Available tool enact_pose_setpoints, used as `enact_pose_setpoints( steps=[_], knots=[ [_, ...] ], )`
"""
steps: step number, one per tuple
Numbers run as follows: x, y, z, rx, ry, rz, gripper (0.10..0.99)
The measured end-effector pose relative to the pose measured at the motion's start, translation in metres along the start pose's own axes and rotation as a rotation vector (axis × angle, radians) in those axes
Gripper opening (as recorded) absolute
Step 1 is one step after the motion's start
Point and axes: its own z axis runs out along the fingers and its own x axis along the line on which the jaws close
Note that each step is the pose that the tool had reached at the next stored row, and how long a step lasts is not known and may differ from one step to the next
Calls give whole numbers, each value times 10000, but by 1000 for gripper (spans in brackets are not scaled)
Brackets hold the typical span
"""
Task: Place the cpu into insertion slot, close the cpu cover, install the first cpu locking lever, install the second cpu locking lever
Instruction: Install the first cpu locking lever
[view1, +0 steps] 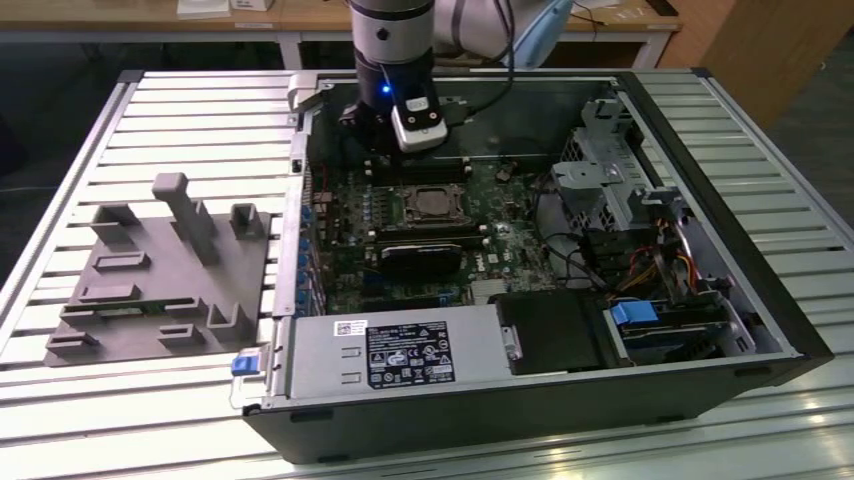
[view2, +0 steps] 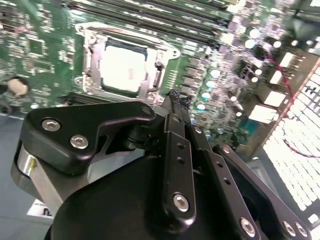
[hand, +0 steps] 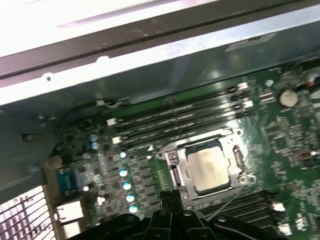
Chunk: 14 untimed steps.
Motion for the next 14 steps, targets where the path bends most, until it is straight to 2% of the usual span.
enact_pose_setpoints(
  steps=[1,6,7,10,14],
  knots=[
    [0,0,0,16,43,2,102],
    [0,0,0,20,55,-1,102],
    [2,-1,2,-5,64,-40,102],
    [10,-4,6,-173,127,-246,102],
    [15,-5,15,-482,235,-520,102]
  ],
)
